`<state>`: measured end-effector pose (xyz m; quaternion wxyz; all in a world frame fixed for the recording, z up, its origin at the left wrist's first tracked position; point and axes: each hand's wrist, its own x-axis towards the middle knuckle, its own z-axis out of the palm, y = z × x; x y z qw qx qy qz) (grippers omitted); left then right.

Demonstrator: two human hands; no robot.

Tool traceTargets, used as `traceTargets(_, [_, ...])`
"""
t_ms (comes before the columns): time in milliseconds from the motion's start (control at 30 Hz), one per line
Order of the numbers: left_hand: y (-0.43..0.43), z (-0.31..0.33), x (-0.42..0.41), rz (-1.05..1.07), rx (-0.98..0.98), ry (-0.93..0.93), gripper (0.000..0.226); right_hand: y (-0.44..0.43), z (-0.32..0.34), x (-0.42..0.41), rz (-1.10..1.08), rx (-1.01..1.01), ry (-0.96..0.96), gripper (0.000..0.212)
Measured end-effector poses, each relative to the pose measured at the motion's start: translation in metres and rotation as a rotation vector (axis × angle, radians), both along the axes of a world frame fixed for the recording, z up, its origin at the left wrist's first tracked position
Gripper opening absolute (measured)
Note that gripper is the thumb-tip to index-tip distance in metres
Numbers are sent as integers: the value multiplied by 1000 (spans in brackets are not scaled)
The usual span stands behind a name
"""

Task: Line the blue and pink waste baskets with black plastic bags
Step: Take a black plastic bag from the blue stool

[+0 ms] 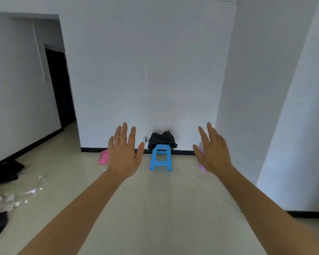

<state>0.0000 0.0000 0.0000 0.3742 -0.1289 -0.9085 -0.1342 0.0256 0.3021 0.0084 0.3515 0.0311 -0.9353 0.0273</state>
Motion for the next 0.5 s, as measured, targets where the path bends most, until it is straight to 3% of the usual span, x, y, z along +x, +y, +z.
traceTargets(133, [1,8,-119,-1,-63,-66,63,-7,1,-116,-6,20,-138,69])
traceTargets(333, [60,-2,-266,-45,-99,-162,62,42,-9,-244,-46,44,-165,67])
traceTargets(500, [135,-29,-398,-101,-76,-205,63,108,-29,-365,-61,-99,-126,67])
